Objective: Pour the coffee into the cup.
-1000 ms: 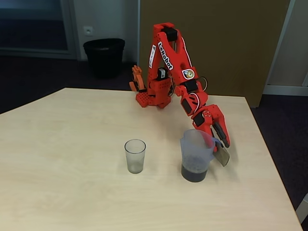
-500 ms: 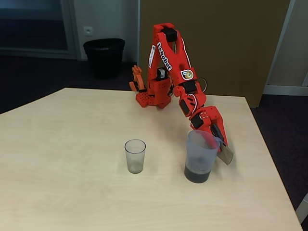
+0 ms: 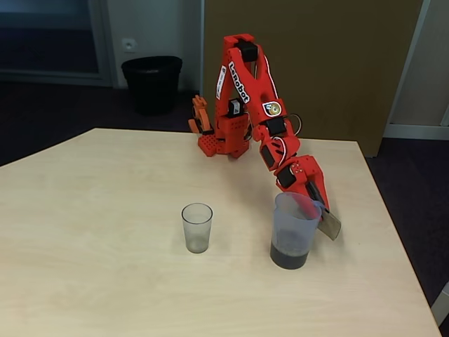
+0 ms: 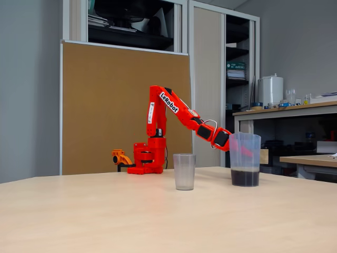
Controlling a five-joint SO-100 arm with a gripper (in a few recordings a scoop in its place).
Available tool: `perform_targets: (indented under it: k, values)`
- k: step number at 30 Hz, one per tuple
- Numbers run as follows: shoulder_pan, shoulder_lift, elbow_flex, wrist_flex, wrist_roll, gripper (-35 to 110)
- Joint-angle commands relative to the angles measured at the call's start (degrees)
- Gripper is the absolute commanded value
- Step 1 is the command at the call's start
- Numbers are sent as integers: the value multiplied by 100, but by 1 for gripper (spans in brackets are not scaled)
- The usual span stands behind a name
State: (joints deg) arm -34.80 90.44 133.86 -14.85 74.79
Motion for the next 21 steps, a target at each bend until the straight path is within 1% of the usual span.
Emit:
perform_targets:
  k: [1,7,9,15,21]
  values:
    - [185,483,-123,220,105,0]
    - [563,1125,-422,1433,185,0]
    - [686,1318,-448,1696,176,0]
    - [923,1714,-255,1837,352,0]
    - [923,1687,-334,1942,492,0]
